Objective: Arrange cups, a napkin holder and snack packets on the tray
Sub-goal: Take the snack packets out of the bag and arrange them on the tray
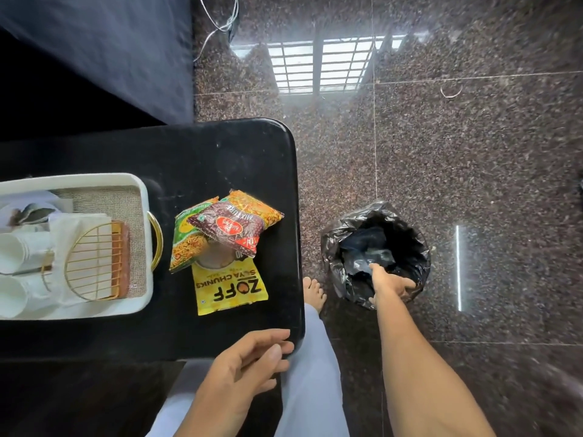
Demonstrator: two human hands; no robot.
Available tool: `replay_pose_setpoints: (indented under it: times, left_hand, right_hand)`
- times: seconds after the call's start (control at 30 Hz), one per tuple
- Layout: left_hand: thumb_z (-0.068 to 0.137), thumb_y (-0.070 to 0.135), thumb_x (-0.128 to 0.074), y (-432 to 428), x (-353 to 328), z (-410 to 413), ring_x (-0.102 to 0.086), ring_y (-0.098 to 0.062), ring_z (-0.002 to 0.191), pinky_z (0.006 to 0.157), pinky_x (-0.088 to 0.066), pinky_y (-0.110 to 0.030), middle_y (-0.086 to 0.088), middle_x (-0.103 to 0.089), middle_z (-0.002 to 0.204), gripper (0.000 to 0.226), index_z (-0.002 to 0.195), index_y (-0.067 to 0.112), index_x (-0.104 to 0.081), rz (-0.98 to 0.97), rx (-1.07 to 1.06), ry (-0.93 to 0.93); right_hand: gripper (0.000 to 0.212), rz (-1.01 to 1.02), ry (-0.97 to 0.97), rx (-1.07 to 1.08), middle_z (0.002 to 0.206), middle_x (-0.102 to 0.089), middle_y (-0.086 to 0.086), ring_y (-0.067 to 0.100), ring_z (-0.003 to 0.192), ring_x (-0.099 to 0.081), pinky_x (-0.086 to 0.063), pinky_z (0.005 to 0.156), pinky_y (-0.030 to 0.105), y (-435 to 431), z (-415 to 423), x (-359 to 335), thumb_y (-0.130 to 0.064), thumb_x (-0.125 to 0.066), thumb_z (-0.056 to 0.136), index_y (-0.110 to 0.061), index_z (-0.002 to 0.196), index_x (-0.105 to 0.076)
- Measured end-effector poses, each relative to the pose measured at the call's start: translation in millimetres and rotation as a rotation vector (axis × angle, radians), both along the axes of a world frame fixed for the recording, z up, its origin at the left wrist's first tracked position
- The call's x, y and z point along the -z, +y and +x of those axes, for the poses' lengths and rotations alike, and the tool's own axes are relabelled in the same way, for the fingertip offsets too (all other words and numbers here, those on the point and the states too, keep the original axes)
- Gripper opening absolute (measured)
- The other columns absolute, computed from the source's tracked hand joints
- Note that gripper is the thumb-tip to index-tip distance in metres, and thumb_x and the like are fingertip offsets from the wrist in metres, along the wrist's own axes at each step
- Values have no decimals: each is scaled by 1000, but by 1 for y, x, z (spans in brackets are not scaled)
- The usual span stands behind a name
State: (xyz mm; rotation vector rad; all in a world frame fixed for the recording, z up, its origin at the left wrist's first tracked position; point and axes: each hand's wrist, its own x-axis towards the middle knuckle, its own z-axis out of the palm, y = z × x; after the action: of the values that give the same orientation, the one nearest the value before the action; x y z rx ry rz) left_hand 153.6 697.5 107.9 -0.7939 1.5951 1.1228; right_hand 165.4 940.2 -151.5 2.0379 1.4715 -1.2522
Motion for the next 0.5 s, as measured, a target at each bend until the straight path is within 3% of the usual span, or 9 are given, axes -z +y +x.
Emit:
replay_pose_setpoints:
  times: [0.07, 0.2, 0.4, 0.5]
  left_hand:
    - [98, 28, -58, -1, -1, 2, -74, -7, 99, 93, -58, -31, 15, -79, 103, 20, 111, 31, -72, -5, 15, 5]
    - [99, 29, -59, -6, -11, 2, -74, -2, 97, 94, -58, -32, 20, -78, 100, 18, 110, 34, -72, -28, 34, 69]
    - [100, 22, -60, -32, -39, -13, -76, -8, 92, 81, -58, -25, 9, -80, 99, 16, 105, 28, -74, -83, -70, 217]
    - [101, 20, -59, -49, -58, -21, -76, -11, 93, 77, -56, -25, 6, -81, 100, 17, 104, 25, -75, -83, -130, 263]
  right_hand:
    - [74, 0, -9, -39, 148, -38, 24, 42, 132, -45, -41, 108, 50, 1, -1, 2, -26, -72, 87, -6, 145, -31]
    - [64, 95, 57, -201, 142, -41, 22, 37, 129, -44, -37, 104, 42, -23, -11, -40, -26, -73, 85, -9, 137, -40]
    - [26, 134, 503, -465, 118, -59, 1, 12, 94, -63, -45, 83, 27, -78, -25, -135, -28, -70, 87, -25, 111, -60]
    - [22, -43, 556, -405, 103, -69, -4, 15, 96, -67, -55, 89, 40, -112, -42, -181, -39, -70, 84, -29, 102, -63]
